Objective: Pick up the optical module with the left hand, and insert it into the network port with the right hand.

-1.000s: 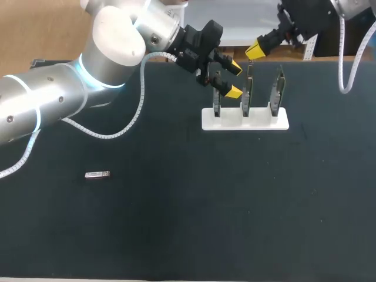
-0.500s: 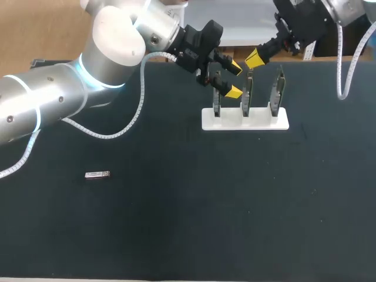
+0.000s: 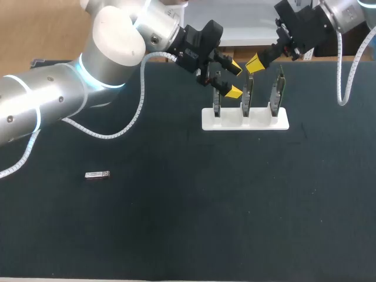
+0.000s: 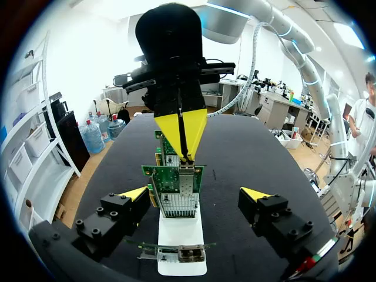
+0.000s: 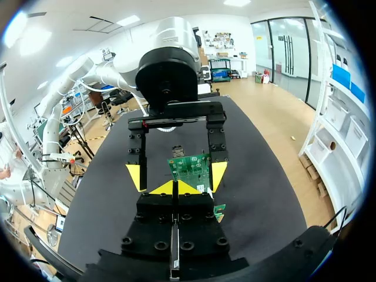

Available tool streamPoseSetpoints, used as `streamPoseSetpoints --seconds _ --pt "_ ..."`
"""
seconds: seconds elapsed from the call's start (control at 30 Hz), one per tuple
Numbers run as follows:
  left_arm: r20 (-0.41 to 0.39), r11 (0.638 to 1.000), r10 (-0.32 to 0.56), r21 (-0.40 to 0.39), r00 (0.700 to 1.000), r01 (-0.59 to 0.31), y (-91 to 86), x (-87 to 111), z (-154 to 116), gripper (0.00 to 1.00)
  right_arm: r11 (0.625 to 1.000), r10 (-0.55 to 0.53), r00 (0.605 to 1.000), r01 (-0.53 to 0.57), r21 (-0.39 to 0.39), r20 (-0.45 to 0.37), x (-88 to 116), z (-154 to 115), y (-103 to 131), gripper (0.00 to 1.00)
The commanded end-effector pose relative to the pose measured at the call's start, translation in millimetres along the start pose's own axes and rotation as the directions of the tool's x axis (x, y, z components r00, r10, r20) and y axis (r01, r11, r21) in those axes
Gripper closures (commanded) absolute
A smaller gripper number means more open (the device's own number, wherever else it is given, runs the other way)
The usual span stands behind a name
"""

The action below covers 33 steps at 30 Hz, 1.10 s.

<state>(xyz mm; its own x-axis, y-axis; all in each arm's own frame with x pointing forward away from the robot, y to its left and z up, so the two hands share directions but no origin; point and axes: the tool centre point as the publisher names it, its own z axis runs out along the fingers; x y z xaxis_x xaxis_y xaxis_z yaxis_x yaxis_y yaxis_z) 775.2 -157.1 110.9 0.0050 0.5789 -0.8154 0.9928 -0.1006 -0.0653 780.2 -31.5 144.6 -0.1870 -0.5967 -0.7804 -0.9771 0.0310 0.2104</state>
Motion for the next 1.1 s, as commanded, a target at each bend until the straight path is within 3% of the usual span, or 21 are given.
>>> streamPoseSetpoints --seconds 0.03,0.6,0.97,1.1 --pt "-0.004 1.000 -0.001 0.003 1.000 0.001 1.7 -0.6 0 0.00 1.000 0.001 1.000 -0.001 -0.005 -0.006 3 3 -4 1.00" --pt "-0.004 1.000 -0.001 0.003 1.000 0.001 1.7 -0.6 0 0.00 1.000 -0.007 1.000 0.007 0.006 -0.013 3 5 -2 1.00" --pt "-0.004 1.000 -0.001 0.003 1.000 0.001 1.7 -0.6 0 0.00 0.993 -0.105 0.992 0.101 0.057 0.065 -34 -31 3 1.00" --pt "-0.004 1.000 -0.001 0.003 1.000 0.001 1.7 -0.6 0 0.00 0.988 -0.144 0.985 0.137 0.074 0.099 -35 -56 6 1.00"
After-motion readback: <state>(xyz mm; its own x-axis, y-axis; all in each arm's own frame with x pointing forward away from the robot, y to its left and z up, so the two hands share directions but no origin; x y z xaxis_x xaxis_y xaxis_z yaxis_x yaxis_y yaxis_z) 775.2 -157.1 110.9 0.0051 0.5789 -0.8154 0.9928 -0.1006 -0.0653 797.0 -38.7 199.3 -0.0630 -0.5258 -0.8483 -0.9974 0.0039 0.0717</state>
